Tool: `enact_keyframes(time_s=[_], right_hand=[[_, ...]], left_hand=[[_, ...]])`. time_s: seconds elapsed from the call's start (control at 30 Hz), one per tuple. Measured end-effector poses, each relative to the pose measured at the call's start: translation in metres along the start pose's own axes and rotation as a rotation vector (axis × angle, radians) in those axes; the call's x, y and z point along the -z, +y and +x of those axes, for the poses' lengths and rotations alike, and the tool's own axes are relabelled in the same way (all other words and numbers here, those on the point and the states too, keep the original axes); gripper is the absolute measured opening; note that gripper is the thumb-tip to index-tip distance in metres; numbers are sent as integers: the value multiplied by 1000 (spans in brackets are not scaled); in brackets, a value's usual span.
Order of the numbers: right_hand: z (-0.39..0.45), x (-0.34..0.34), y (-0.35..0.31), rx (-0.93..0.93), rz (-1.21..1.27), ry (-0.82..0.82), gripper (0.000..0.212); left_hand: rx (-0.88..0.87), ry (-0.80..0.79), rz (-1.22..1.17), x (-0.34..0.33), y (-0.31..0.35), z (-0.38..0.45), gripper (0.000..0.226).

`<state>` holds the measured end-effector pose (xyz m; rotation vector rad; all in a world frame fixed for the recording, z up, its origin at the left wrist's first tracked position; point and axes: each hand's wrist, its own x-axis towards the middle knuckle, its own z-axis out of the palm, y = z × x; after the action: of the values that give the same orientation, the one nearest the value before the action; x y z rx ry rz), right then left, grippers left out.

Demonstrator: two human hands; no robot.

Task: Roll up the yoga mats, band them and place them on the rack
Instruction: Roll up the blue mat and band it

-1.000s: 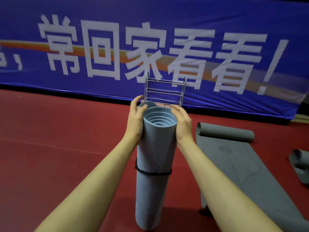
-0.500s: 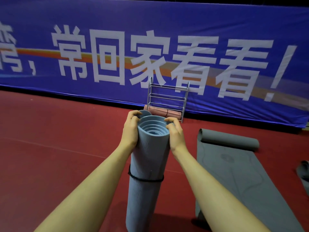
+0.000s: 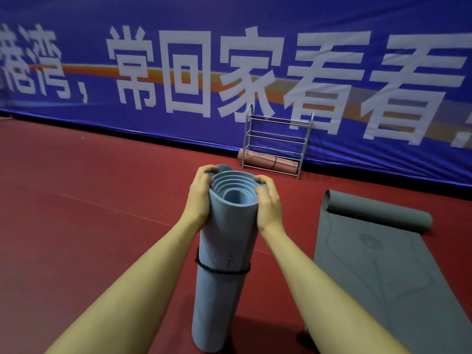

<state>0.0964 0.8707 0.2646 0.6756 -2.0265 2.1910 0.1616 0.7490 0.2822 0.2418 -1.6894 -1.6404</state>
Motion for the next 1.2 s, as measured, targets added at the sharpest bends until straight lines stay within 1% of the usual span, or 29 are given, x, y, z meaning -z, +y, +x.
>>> enact_keyframes(time_s=[0.3, 0.47, 0.6, 0.7, 0.73, 0.77, 0.83, 0.87, 0.97, 1.03, 1.07, 1.13, 1.2], right_hand=[[17, -35, 17, -7, 76, 43, 34], [21, -61, 27, 40, 71, 75, 33], [25, -71, 27, 80, 86, 107, 34], [25, -71, 21, 92, 116, 125, 23], [26, -70, 19, 96, 114, 127, 22], [26, -70, 16, 99, 110, 131, 25], [29, -67, 8, 94, 116, 147, 38], [31, -65, 5, 89, 105, 151, 40], [36, -59, 1, 87, 24, 161, 34], [38, -54, 5, 83, -3, 152, 31], [37, -52, 8, 81, -5, 149, 34], [37, -48, 12, 78, 12, 145, 46], [39, -43, 14, 82, 34, 142, 48]], left_hand=[[36, -46, -64, 19, -26, 31, 31], [44, -65, -152, 41, -39, 44, 40], [54, -94, -187, 47, -44, 51, 42], [73, -131, -174, 48, -38, 57, 41], [73, -144, -168, 48, -36, 58, 42], [69, -158, -160, 47, -33, 60, 42], [56, -182, -175, 43, -28, 62, 32], [66, -186, -203, 41, -26, 64, 28], [122, -191, -274, 35, -24, 67, 34], [140, -202, -259, 32, -28, 69, 32], [135, -203, -228, 30, -31, 69, 28], [97, -183, -190, 26, -34, 67, 19], [57, -187, -176, 20, -34, 66, 17]])
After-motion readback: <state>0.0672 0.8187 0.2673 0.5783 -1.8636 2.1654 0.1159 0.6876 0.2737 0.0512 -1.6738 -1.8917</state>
